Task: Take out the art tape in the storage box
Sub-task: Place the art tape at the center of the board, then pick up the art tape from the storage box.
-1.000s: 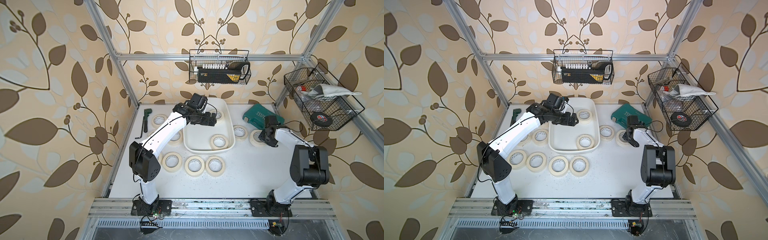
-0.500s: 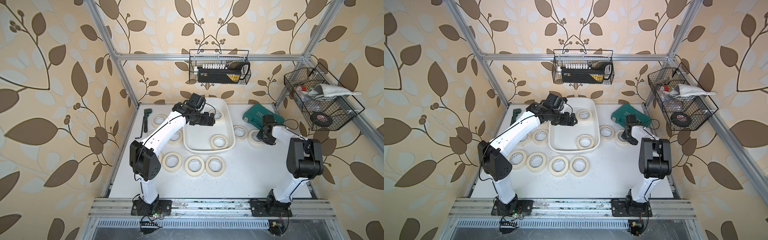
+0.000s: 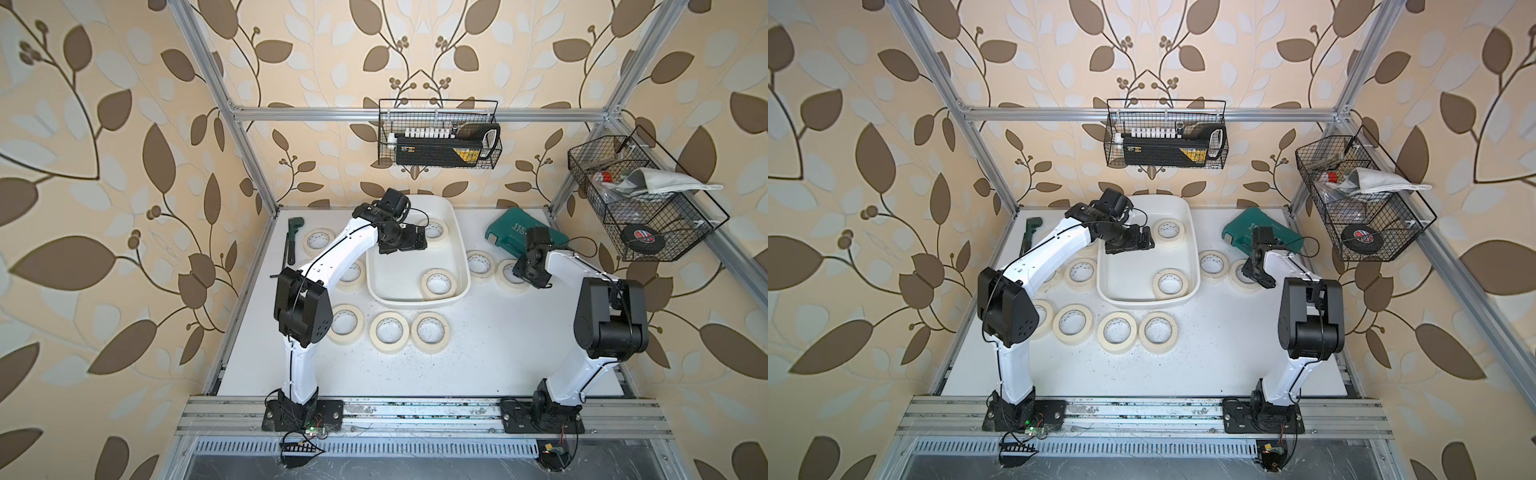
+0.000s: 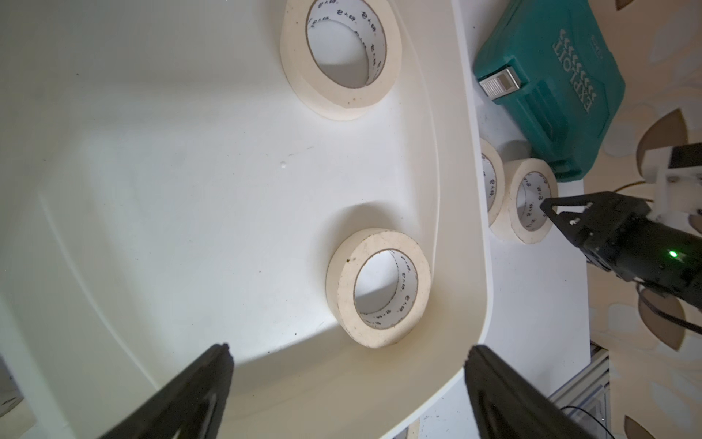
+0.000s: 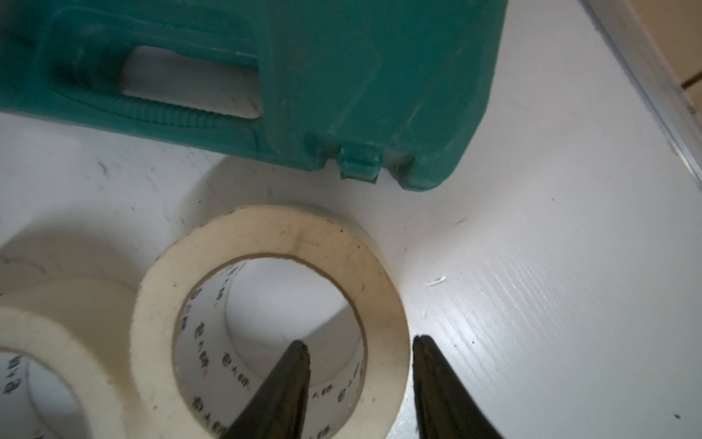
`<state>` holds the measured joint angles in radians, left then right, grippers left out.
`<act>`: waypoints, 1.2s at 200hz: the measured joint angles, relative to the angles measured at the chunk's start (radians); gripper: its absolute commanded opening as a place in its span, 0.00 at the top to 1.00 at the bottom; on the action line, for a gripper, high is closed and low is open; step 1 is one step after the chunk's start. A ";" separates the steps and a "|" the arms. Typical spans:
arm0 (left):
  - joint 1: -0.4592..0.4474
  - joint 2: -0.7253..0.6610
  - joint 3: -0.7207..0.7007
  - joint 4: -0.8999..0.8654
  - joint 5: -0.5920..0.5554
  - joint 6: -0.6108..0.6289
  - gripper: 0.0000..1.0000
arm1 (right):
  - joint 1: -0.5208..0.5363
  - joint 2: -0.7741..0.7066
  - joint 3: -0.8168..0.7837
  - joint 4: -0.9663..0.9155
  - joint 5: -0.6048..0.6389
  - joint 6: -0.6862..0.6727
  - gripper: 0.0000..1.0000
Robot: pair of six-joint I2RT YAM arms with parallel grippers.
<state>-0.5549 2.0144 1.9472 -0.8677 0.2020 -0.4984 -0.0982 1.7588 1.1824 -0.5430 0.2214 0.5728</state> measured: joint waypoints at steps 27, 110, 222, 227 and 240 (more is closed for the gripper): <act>0.006 0.122 0.113 -0.023 0.000 -0.013 0.01 | 0.005 -0.076 0.000 -0.014 -0.066 0.006 0.53; 0.006 0.405 0.420 -0.041 -0.110 -0.019 0.01 | 0.093 -0.157 0.028 -0.074 -0.249 -0.002 0.43; 0.006 0.606 0.549 0.185 -0.219 0.032 0.14 | 0.173 -0.263 0.031 -0.098 -0.290 0.003 0.43; 0.006 0.613 0.555 0.195 -0.223 0.034 0.15 | 0.176 -0.268 0.031 -0.097 -0.290 0.003 0.43; 0.006 0.633 0.577 0.218 -0.229 0.040 0.17 | 0.180 -0.280 0.031 -0.098 -0.290 0.005 0.43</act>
<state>-0.5488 2.6476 2.5244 -0.6495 -0.0273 -0.4587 0.0814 1.4784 1.2129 -0.6411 -0.0681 0.5781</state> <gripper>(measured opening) 0.846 0.569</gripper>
